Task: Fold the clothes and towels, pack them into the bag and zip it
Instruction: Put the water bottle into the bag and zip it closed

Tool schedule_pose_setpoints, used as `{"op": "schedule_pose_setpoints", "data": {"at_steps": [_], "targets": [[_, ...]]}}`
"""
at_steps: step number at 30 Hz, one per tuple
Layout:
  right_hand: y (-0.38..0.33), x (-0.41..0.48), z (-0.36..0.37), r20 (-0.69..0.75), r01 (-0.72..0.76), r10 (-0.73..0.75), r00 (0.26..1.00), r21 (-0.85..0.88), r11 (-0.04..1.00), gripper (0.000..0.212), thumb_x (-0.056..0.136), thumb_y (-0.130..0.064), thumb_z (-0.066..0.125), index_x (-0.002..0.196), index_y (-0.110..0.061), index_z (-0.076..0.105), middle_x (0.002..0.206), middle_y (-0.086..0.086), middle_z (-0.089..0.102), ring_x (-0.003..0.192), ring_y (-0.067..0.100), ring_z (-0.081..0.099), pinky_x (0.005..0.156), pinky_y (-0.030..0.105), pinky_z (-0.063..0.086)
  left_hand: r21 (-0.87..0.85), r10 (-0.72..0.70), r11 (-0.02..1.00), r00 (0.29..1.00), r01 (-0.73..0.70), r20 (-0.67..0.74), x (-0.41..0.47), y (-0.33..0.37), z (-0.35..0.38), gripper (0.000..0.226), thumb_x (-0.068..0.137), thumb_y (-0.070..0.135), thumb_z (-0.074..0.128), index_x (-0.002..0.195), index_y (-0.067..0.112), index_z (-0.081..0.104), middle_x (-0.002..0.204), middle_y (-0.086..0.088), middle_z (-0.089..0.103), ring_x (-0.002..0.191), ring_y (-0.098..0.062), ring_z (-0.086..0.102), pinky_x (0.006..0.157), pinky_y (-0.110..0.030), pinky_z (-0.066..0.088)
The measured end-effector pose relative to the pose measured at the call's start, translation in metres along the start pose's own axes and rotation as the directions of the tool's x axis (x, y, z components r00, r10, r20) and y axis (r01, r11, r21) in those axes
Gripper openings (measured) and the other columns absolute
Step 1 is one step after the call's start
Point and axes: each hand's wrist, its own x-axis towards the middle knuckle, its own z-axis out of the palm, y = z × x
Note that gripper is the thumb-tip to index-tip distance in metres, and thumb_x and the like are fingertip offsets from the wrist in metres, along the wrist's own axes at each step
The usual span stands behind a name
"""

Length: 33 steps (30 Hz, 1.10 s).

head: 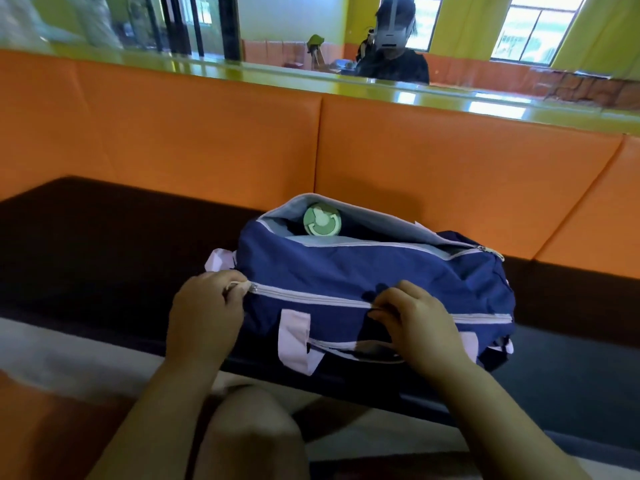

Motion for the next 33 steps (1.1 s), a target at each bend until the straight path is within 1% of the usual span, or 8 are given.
{"op": "schedule_pose_setpoints", "data": {"at_steps": [3, 8, 14, 17, 20, 23, 26, 33], "targets": [[-0.001, 0.000, 0.001, -0.001, 0.019, -0.019, 1.000, -0.015, 1.000, 0.007, 0.079, -0.021, 0.074, 0.083, -0.017, 0.071, 0.080, 0.001, 0.061, 0.073, 0.028, 0.061, 0.062, 0.042, 0.051, -0.026, -0.112, 0.993, 0.994, 0.112, 0.005, 0.007, -0.017, -0.002, 0.017, 0.091, 0.011, 0.055, 0.096, 0.011, 0.071, 0.091, -0.007, 0.069, 0.079, -0.014, 0.056, 0.073, -0.029, 0.042], [-0.004, -0.001, -0.003, 0.025, 0.046, -0.046, 0.999, -0.008, 0.999, 0.006, 0.080, -0.023, 0.072, 0.085, -0.019, 0.071, 0.082, -0.001, 0.061, 0.074, 0.023, 0.060, 0.064, 0.041, 0.051, 0.013, -0.114, 0.993, 0.993, 0.113, 0.035, 0.012, -0.020, 0.010, 0.014, 0.088, 0.010, 0.059, 0.091, 0.010, 0.072, 0.090, -0.010, 0.069, 0.075, -0.017, 0.056, 0.068, -0.030, 0.042], [0.012, 0.000, -0.022, 0.107, 0.075, -0.084, 0.991, 0.084, 0.994, 0.018, 0.083, -0.040, 0.064, 0.085, -0.024, 0.070, 0.082, -0.009, 0.059, 0.077, 0.013, 0.058, 0.065, 0.032, 0.050, 0.157, 0.051, 0.986, 0.998, -0.057, 0.045, 0.032, -0.020, 0.017, 0.016, 0.074, 0.013, 0.072, 0.090, 0.014, 0.069, 0.096, -0.012, 0.063, 0.084, -0.032, 0.059, 0.072, -0.043, 0.050], [0.031, 0.000, -0.036, 0.099, 0.032, -0.043, 0.994, 0.104, 0.994, 0.023, 0.083, -0.048, 0.057, 0.080, -0.028, 0.068, 0.080, -0.012, 0.059, 0.075, 0.006, 0.057, 0.064, 0.027, 0.049, 0.049, 0.176, 0.983, 0.984, -0.177, 0.022, 0.043, 0.010, 0.022, 0.008, 0.079, 0.018, 0.069, 0.086, 0.015, 0.068, 0.087, -0.002, 0.061, 0.080, -0.024, 0.057, 0.074, -0.038, 0.046], [0.054, -0.001, -0.051, 0.033, -0.068, 0.067, 0.997, 0.034, 0.997, 0.007, 0.082, -0.035, 0.069, 0.079, -0.028, 0.069, 0.078, -0.015, 0.058, 0.076, 0.007, 0.056, 0.061, 0.022, 0.043, -0.101, 0.170, 0.983, 0.973, -0.156, 0.158, 0.052, 0.050, 0.040, 0.004, 0.084, 0.025, 0.066, 0.084, 0.022, 0.067, 0.085, 0.007, 0.060, 0.082, -0.015, 0.057, 0.078, -0.035, 0.048], [0.081, -0.001, -0.065, -0.069, -0.206, 0.205, 0.976, -0.020, 0.978, 0.007, 0.080, -0.030, 0.072, 0.076, -0.025, 0.070, 0.073, -0.014, 0.054, 0.072, 0.013, 0.058, 0.062, 0.025, 0.042, -0.161, 0.251, 0.964, 0.922, -0.211, 0.296, 0.059, 0.088, 0.065, 0.005, 0.085, 0.034, 0.063, 0.081, 0.030, 0.064, 0.085, 0.013, 0.060, 0.081, -0.005, 0.056, 0.075, -0.030, 0.050], [0.108, -0.001, -0.078, -0.129, -0.344, 0.339, 0.932, -0.017, 0.939, 0.012, 0.080, -0.033, 0.072, 0.078, -0.022, 0.068, 0.076, -0.010, 0.056, 0.074, 0.016, 0.060, 0.061, 0.028, 0.045, -0.176, 0.376, 0.926, 0.852, -0.333, 0.364, 0.065, 0.128, 0.095, 0.007, 0.086, 0.037, 0.060, 0.087, 0.031, 0.063, 0.089, 0.014, 0.058, 0.083, -0.005, 0.054, 0.076, -0.030, 0.050], [0.144, 0.000, -0.083, -0.016, -0.528, 0.528, 0.849, 0.009, 0.849, 0.032, 0.083, -0.055, 0.057, 0.092, -0.025, 0.063, 0.091, -0.010, 0.059, 0.080, 0.009, 0.059, 0.071, 0.033, 0.052, -0.178, 0.543, 0.827, 0.677, -0.532, 0.497, 0.077, 0.216, 0.169, 0.025, 0.091, 0.036, 0.053, 0.112, 0.025, 0.060, 0.112, 0.005, 0.054, 0.107, -0.017, 0.047, 0.092, -0.034, 0.040]]}}
